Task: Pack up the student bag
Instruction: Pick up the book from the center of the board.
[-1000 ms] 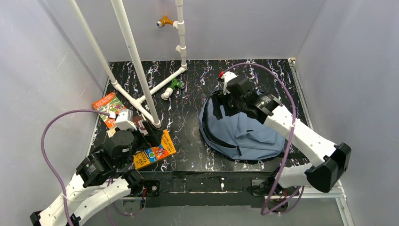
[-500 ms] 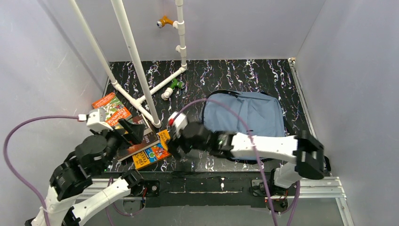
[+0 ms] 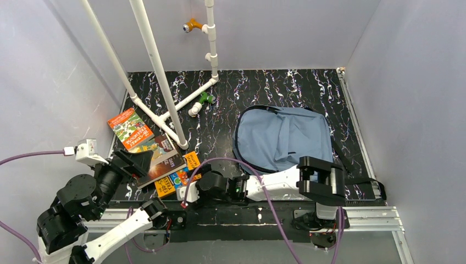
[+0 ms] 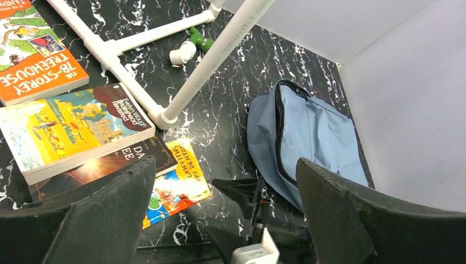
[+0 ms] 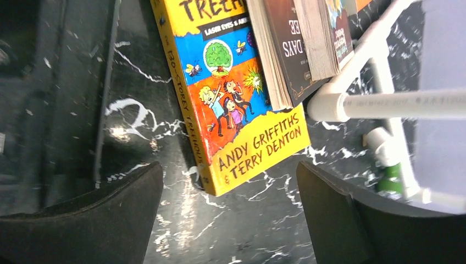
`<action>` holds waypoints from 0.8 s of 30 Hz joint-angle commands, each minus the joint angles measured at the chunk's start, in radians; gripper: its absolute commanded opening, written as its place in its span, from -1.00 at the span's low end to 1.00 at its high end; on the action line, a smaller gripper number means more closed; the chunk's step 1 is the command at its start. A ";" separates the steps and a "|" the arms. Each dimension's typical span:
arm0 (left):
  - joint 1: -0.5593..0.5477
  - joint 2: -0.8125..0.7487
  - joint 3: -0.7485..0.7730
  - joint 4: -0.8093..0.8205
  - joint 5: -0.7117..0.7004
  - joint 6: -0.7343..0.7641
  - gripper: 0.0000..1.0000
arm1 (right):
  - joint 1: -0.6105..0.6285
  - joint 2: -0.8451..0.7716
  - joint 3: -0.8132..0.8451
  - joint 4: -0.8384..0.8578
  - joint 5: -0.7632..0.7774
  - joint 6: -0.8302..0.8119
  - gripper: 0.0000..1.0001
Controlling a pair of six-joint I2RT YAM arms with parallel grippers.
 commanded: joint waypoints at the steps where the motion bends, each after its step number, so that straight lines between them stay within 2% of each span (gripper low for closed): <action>1: 0.003 0.003 0.028 -0.025 0.015 -0.008 0.96 | 0.001 0.072 0.076 0.089 0.037 -0.330 0.94; 6: 0.003 -0.010 0.014 -0.027 0.034 -0.032 0.96 | -0.006 0.173 0.113 0.177 0.070 -0.462 0.89; 10: 0.003 -0.020 0.007 -0.021 0.047 -0.041 0.96 | -0.018 0.239 0.175 0.191 0.055 -0.512 0.83; 12: 0.004 -0.023 0.012 -0.018 0.057 -0.048 0.96 | -0.018 0.245 0.211 0.130 0.059 -0.539 0.79; 14: 0.003 -0.023 0.019 -0.019 0.083 -0.052 0.96 | -0.022 0.206 0.245 -0.012 -0.018 -0.486 0.78; 16: 0.004 -0.029 0.017 -0.020 0.088 -0.051 0.96 | -0.033 0.149 0.246 -0.079 -0.102 -0.433 0.77; 20: 0.004 -0.048 -0.001 -0.010 0.072 -0.054 0.96 | -0.064 0.039 0.191 -0.096 -0.240 -0.341 0.85; 24: 0.004 -0.046 -0.001 0.009 0.064 -0.037 0.96 | -0.091 0.058 0.188 -0.050 -0.239 -0.367 0.87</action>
